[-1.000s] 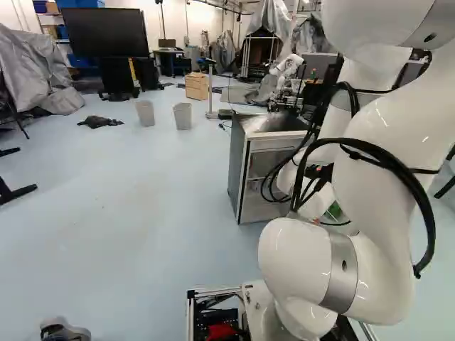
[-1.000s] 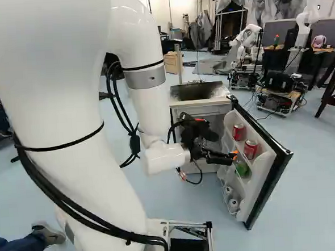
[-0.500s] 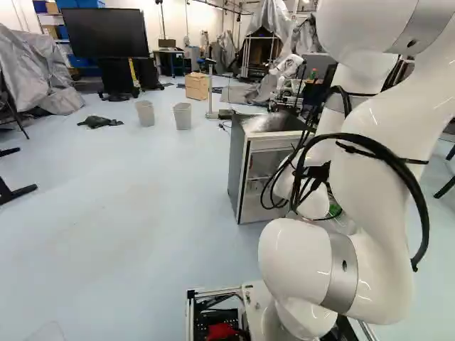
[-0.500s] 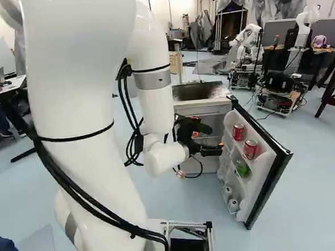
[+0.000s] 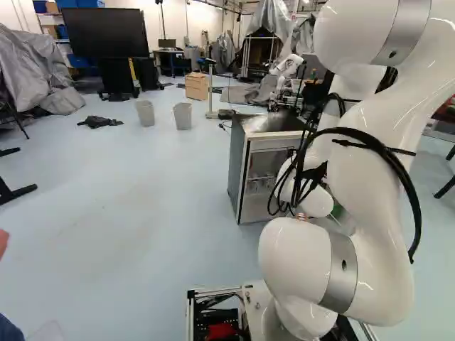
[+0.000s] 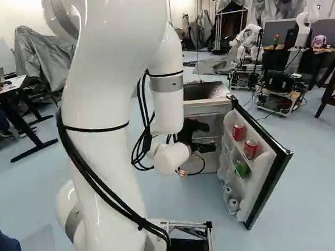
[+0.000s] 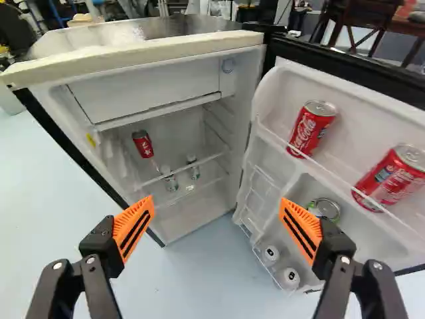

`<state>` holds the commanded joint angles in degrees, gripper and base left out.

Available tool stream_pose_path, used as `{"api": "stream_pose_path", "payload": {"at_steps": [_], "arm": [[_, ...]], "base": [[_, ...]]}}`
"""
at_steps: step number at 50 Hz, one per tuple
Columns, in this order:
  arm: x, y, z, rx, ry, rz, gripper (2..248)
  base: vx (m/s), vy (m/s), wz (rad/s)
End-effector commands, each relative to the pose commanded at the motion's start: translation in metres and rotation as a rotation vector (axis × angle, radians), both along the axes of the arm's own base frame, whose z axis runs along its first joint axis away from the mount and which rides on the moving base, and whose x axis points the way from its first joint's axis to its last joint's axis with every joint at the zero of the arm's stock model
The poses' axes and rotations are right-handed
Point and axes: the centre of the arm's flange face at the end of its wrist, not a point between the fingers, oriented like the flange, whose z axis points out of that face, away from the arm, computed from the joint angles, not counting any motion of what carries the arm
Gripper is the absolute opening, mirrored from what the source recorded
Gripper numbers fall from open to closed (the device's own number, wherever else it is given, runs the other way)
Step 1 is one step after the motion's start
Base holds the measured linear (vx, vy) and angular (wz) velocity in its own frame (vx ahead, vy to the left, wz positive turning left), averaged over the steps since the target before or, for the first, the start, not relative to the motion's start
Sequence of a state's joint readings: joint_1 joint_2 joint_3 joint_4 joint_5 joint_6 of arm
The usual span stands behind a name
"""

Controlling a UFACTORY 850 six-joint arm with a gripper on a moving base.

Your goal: Grab a drink from the fridge

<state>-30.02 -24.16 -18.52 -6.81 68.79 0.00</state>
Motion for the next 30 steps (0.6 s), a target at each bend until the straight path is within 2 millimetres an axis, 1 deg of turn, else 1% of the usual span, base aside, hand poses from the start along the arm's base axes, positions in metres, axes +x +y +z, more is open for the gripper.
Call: {"api": "stream_pose_path", "payload": {"at_steps": [30], "arm": [[0.035,-0.014,-0.038,0.048,0.011,0.254,247]], "base": [[0.0,0.0,0.0]]}}
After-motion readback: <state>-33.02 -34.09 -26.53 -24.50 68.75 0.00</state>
